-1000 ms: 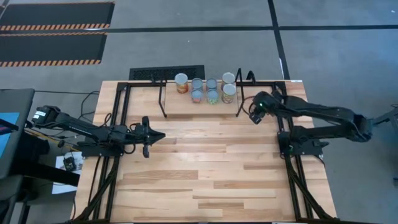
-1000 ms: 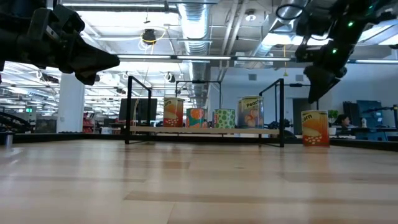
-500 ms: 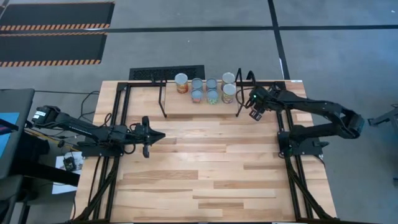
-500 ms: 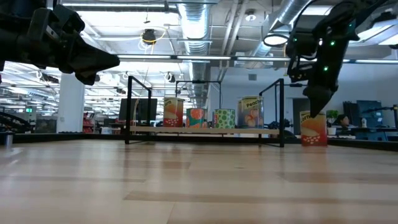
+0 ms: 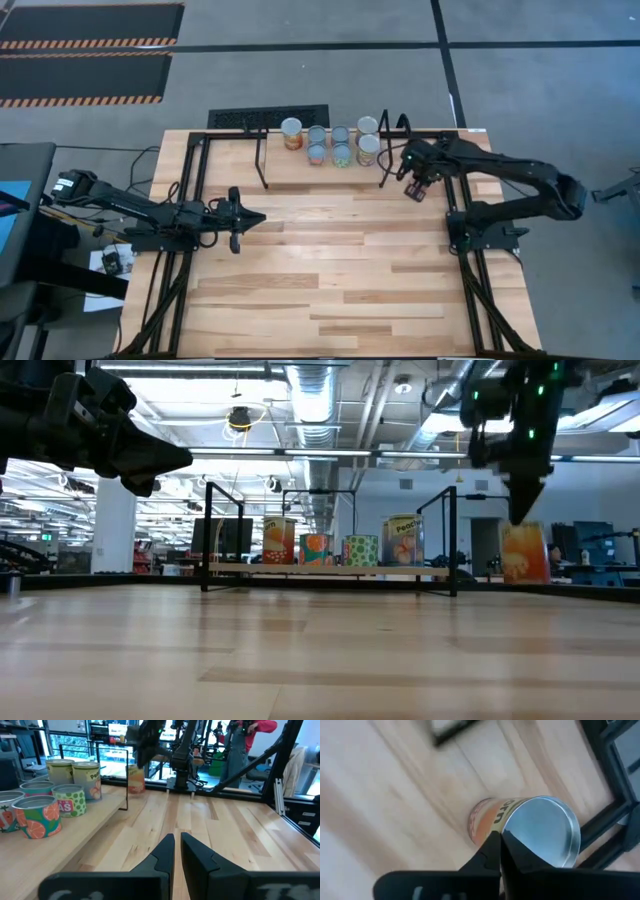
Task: Pick and place cans onto a shelf
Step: Put the canned corn on the shelf
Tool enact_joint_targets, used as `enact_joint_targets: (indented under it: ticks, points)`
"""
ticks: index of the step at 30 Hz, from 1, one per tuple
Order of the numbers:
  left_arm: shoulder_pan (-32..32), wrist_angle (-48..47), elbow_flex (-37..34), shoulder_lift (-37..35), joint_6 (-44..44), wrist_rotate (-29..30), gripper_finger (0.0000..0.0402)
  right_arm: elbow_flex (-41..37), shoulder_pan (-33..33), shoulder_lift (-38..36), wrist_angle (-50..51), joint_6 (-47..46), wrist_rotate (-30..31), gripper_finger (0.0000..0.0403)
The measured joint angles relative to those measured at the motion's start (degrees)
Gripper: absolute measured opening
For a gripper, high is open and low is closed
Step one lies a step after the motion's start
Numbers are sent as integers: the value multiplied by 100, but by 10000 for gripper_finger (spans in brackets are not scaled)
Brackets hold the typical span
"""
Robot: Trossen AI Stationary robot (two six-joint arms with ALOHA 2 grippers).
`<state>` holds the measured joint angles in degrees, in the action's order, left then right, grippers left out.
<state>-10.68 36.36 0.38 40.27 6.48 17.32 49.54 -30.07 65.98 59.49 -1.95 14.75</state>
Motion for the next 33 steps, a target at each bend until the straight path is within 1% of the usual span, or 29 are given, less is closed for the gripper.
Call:
enact_joint_targets:
  ticks: [3,5,9,11,13,15,17,20,22,25,29,33]
  points:
    - [0,-2,0,2,1,0,19,359,467,-96,756,-657,-183,14]
    - [0,-2,0,1,2,0,19,507,944,-175,1140,-1117,-275,8]
    - [0,-2,0,2,4,0,19,584,2144,-342,1230,-2056,-421,5]
    - [0,2,0,0,97,0,19,584,2793,-393,1056,-2507,-532,7]
    - [0,74,0,-3,287,-11,19,584,3393,-379,655,-2855,-606,7]
    - [15,111,0,-35,385,-45,19,588,3893,-275,33,-2956,-608,6]
    - [77,81,0,-31,489,-52,18,693,4211,-84,-595,-2890,-610,5]
    - [223,38,0,-31,635,-54,10,1146,4324,425,-1382,-2306,-609,6]
    - [319,9,0,-28,669,-52,4,1581,4205,884,-1605,-1758,-593,6]
    - [427,44,0,-28,558,-63,2,2410,3881,1707,-1911,-781,-586,5]
    - [586,77,0,-31,420,-281,1,3604,3323,2820,-1944,505,-602,5]
    - [735,72,0,-31,413,-498,0,4681,2692,3835,-1904,1422,-862,5]
